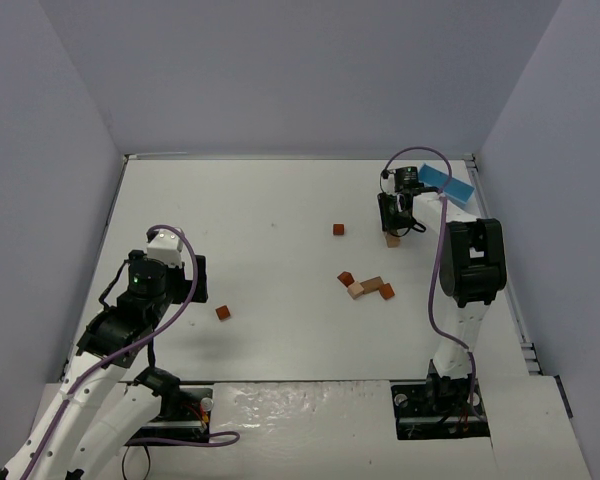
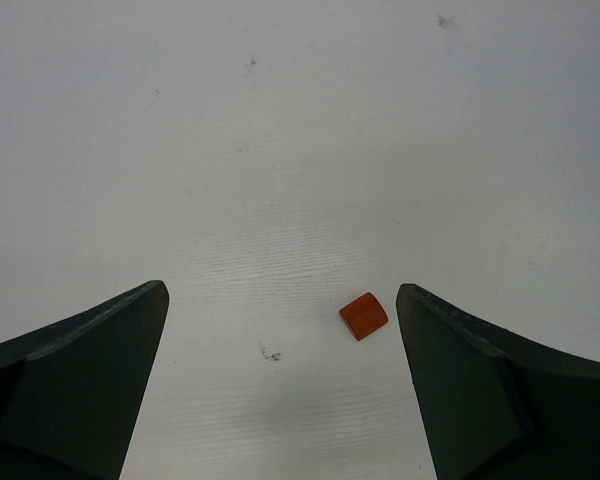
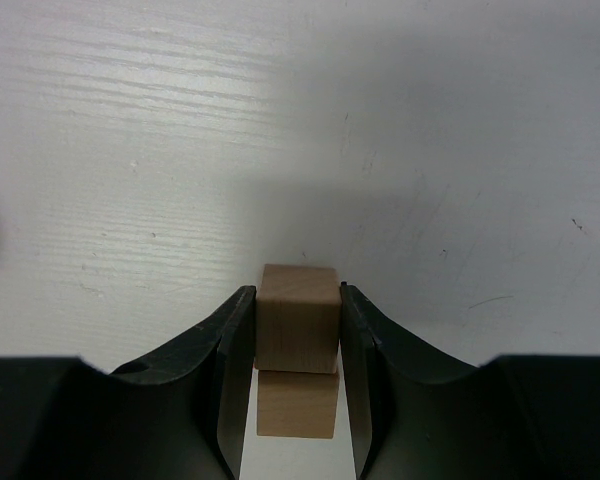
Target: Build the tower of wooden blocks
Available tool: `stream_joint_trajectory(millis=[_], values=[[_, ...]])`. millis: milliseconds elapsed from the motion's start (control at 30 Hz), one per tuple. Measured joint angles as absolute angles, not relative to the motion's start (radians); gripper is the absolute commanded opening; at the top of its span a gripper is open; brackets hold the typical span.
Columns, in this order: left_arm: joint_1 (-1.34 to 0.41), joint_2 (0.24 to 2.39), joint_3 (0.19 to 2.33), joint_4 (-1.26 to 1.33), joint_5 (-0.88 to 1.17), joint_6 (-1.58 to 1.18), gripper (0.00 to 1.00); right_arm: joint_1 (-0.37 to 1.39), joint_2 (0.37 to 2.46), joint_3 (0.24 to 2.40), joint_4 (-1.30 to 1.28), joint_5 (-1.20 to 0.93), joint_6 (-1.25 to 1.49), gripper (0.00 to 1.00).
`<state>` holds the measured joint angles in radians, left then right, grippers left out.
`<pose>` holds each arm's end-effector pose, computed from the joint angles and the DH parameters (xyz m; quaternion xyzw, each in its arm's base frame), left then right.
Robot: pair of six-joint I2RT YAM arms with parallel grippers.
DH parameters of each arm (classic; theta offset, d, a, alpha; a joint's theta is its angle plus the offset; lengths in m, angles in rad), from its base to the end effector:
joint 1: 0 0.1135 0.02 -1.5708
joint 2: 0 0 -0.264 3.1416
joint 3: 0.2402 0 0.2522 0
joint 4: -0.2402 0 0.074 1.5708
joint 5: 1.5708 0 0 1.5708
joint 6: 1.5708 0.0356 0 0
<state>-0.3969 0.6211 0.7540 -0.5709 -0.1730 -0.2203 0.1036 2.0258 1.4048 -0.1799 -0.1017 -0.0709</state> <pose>0.1305 -0.0481 0.3128 0.0280 0.8415 -0.0929 0.5315 0.4435 0.0497 0.1783 -0.0997 0.9204 0.0532 0.3742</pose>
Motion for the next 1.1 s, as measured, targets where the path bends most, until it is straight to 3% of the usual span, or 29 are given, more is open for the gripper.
stream_joint_trajectory(millis=[100, 300, 500, 800, 1100], values=[[-0.397, 0.621, 0.754, -0.571, -0.173, -0.220, 0.97, 0.104, 2.026, 1.405, -0.181, -0.101, -0.072, 0.41], [-0.397, 0.621, 0.754, -0.571, -0.173, -0.220, 0.97, 0.104, 2.026, 1.399, -0.222, -0.100, -0.073, 0.57], [-0.397, 0.621, 0.754, -0.571, -0.173, -0.220, 0.97, 0.104, 2.014, 1.402, -0.243, -0.094, -0.065, 0.67], [-0.397, 0.621, 0.754, -0.571, -0.173, -0.220, 0.97, 0.134, 1.759, 1.368, -0.251, -0.074, -0.052, 0.67], [-0.397, 0.622, 0.754, -0.571, -0.174, -0.220, 0.97, 0.343, 1.477, 1.131, -0.258, -0.084, -0.006, 0.64]])
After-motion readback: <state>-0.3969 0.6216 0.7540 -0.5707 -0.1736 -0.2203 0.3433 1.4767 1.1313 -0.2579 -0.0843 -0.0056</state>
